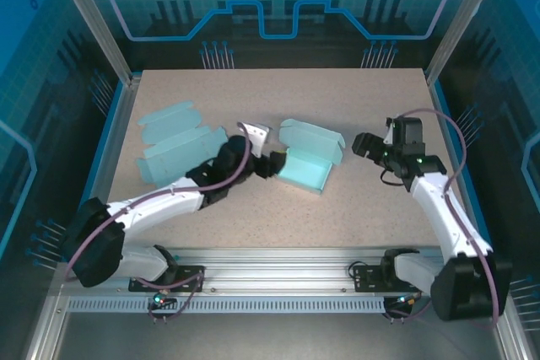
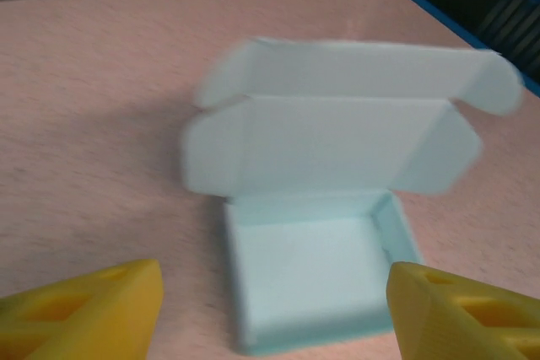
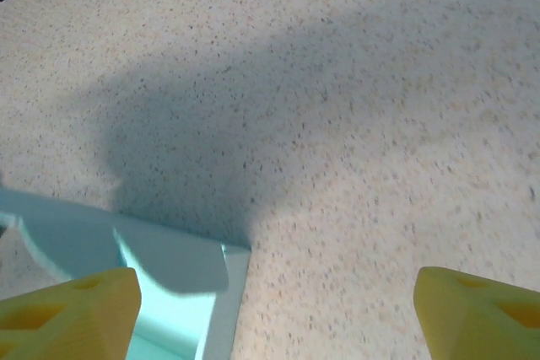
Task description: Fold the paper box
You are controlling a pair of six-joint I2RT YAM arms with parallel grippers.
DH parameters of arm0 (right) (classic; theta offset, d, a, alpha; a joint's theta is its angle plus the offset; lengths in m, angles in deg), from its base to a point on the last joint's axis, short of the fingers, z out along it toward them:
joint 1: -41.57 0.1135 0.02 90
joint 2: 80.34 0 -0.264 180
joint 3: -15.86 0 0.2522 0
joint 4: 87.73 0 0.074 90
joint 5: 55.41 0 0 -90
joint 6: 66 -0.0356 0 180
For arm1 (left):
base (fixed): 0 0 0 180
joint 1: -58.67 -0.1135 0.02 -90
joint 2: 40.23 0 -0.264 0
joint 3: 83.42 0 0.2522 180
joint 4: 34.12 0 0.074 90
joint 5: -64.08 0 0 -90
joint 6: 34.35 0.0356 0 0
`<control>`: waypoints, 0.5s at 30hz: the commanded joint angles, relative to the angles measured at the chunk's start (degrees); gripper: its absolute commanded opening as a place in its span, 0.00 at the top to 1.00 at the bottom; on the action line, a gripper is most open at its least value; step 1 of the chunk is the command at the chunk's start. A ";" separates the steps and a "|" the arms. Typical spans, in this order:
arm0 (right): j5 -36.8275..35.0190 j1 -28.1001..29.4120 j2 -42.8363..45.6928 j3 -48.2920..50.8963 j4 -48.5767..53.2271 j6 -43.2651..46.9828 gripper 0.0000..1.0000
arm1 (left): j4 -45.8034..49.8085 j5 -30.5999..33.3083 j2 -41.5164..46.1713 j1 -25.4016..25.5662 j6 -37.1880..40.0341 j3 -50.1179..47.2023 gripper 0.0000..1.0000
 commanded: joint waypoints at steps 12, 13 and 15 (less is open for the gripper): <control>-1.24 9.17 12.30 7.59 4.25 0.05 0.01 | 0.71 -27.05 -19.63 -14.61 12.13 13.31 0.21; -1.59 9.69 11.42 7.28 3.77 0.18 0.02 | -0.15 -28.51 -20.97 -14.99 11.96 14.27 0.21; -2.67 10.39 9.99 6.49 3.19 -0.44 0.06 | -0.45 -30.02 -22.87 -15.05 12.11 15.87 0.21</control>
